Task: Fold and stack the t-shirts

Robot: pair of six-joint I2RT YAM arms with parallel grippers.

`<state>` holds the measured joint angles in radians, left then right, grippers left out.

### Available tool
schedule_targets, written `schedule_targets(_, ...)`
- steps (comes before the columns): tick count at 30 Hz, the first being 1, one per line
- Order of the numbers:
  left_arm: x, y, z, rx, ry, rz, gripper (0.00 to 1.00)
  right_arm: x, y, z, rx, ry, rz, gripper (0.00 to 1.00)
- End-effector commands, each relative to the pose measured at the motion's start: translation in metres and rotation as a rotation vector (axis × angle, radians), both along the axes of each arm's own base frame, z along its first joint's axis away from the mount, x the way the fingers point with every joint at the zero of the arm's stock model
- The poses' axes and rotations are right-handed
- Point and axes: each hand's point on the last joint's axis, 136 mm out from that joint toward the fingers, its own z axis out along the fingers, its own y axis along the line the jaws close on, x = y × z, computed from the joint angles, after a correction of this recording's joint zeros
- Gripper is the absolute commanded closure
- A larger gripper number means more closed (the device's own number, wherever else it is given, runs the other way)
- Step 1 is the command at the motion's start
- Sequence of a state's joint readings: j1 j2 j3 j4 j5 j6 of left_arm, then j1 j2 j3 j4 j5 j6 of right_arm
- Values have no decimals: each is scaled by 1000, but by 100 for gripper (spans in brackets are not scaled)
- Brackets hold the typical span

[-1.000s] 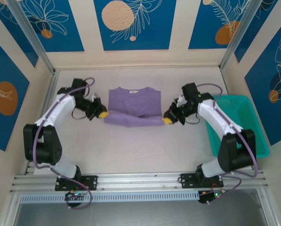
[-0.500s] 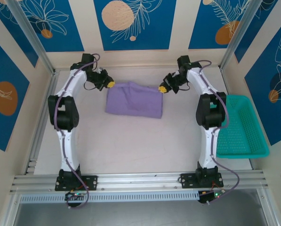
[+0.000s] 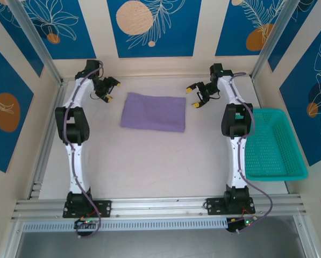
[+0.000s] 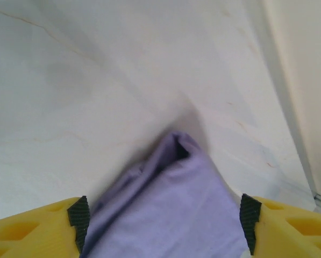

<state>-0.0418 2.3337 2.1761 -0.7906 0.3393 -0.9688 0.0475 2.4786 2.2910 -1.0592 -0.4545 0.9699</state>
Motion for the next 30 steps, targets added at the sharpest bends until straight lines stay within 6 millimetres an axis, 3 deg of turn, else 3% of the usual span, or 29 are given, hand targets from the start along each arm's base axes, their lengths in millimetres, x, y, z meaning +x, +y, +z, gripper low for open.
schedule_targets(1,-15,-41,50,68,-122,-121,32,-33,41,49,-2,-139,149,40)
schedule_targets(4,-33,-92,42,60,-121,-295,40,-62,69,44,2,-141,223,48)
schedule_targets(7,-53,-140,21,19,-83,-433,48,-84,98,31,45,-121,254,59)
schedule_targets(9,-66,-160,2,24,-59,-503,49,-95,108,15,45,-81,267,62)
schedule_targets(11,-80,-167,-28,12,7,-510,49,-105,116,-2,38,-40,272,67)
schedule_targets(14,-100,-160,-75,-32,100,-472,50,-119,127,-29,23,-2,301,69)
schedule_targets(16,-114,-152,-93,3,137,-498,51,-130,127,-46,-10,16,331,70)
schedule_targets(21,-164,-134,-115,42,195,-595,50,-166,109,-85,-90,77,398,76)
schedule_targets(25,-216,-115,-125,24,249,-636,49,-197,94,-96,-130,52,473,77)
schedule_targets(30,-279,-77,-144,0,331,-607,47,-238,70,-117,-147,82,496,78)
